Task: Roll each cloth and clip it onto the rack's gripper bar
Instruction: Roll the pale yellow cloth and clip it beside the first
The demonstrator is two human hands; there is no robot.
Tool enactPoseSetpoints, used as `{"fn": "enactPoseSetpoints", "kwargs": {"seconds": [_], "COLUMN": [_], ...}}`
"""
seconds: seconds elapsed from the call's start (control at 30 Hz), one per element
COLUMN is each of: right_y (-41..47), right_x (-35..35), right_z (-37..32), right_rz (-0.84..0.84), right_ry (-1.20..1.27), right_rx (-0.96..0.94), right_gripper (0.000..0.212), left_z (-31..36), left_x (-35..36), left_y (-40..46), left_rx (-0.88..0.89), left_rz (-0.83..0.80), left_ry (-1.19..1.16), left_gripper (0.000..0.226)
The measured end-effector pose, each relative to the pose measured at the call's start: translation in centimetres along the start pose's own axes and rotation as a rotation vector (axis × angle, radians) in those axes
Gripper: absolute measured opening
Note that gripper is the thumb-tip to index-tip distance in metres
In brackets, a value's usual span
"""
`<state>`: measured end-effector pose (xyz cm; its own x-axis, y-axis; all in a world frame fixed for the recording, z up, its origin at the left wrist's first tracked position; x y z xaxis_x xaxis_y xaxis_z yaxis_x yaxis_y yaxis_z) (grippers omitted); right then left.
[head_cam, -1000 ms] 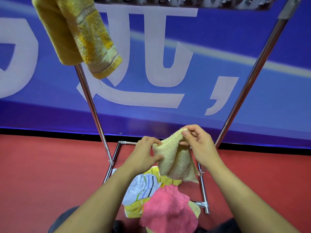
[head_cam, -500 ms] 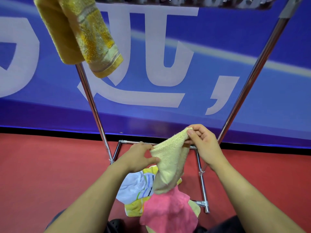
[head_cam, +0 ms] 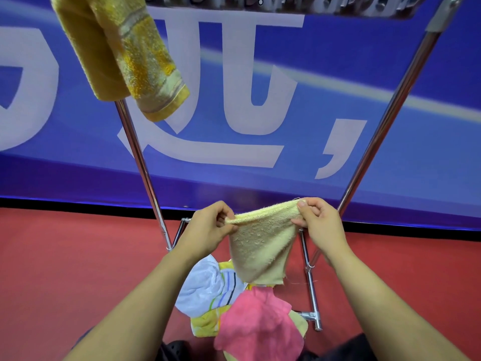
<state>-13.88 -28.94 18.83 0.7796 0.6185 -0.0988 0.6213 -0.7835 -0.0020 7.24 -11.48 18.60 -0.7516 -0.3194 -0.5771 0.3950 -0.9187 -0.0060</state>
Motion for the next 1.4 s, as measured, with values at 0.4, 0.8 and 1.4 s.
{"fn": "enactPoseSetpoints", "kwargs": {"seconds": [0.4,0.8,1.4], "right_y": [-0.4,0.1,-0.4], "right_x": [3.1,1.4,3.7], "right_z": [-0.5,0.8,0.9], "right_rz": [-0.148,-0.093,-0.205], "right_ry": [0.069,-0.058,-0.07], "right_rx": [-0.05,-0.009,0.027], "right_gripper": [0.013,0.016,0.006], "left_z": [-0.3,2.7,-1.3], "left_x": [3.1,7.0,4.5], "left_y": [-0.4,-1.4,0.3], "left_rx": [0.015,0.2,-0.125], "left_rz": [-0.184,-0.58,-0.402], "left_ry": [0.137,0.475,-0.122], "left_gripper": [0.02,0.069,0.052]}}
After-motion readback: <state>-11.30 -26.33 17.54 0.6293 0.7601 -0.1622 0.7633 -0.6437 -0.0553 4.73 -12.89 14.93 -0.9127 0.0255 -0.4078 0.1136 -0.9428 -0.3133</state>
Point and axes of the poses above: each hand's wrist, its own y-axis towards the middle knuckle, its own x-axis out of the palm, z = x × y, the point moved 8 cm from there along y, towards the middle knuckle, and after that the axes turned 12 degrees about -z, right-handed, at the moved point
